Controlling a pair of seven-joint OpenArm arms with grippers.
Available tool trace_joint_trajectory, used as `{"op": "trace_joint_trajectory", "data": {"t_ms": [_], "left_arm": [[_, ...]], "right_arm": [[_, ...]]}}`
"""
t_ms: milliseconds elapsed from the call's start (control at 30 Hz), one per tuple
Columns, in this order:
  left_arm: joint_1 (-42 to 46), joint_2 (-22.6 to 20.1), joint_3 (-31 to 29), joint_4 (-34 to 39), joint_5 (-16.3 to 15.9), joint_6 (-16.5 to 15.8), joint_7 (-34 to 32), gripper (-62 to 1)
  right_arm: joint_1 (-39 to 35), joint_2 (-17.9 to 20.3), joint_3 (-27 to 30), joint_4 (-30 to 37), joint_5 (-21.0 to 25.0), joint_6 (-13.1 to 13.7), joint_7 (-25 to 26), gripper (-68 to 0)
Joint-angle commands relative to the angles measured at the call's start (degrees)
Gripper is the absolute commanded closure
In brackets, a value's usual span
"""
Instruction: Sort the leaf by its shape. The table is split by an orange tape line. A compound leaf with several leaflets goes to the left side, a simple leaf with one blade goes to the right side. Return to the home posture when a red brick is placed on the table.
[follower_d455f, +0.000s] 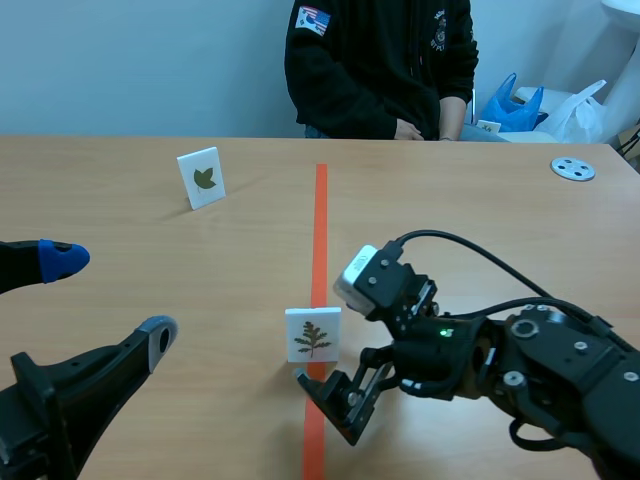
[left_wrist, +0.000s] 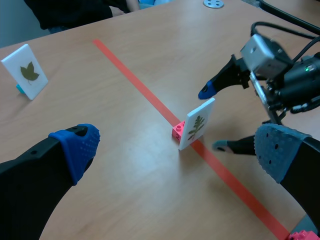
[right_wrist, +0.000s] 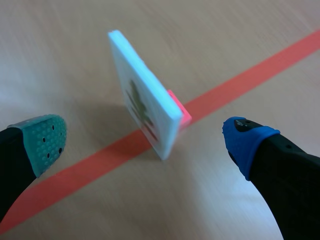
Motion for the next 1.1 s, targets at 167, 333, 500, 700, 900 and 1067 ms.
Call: {"op": "trace_joint_trajectory", "data": {"t_ms": [167,333,500,700,900,1067], "left_arm": [[0.0,0.4,-0.3,0.5,-0.3,-0.1,-0.9,-62.3],[0.0,0.4,-0.3,0.5,-0.3,-0.1,-0.9,-62.3],[0.0,0.4,-0.3,0.5,-0.3,-0.1,-0.9,-62.3],[0.0,0.4,-0.3,0.5,-0.3,-0.1,-0.9,-62.3],[0.0,0.4,-0.3,0.5,-0.3,-0.1,-0.9,-62.3],[0.0,0.4,-0.3,0.5,-0.3,-0.1,-0.9,-62.3]], "right_arm": [[3.1,-3.4,-2.6,-2.2,-1.7,-1.2,1.9,-62.0],[3.2,-3.7,-3.3,-2.7,-1.9,-1.2,1.9,-47.3],[3.2,-3.1,-3.3,-2.7,-1.9,-1.2,1.9,-30.7],[3.2,-3.1,-3.3,-2.7,-1.9,-1.2,1.9,-9.5],[3.2,-3.1,-2.6,-2.4,-1.9,-1.2,2.5,-1.3],[3.2,-2.4,1.9,0.9,-1.6,-0.9,2.2,-1.3]]}}
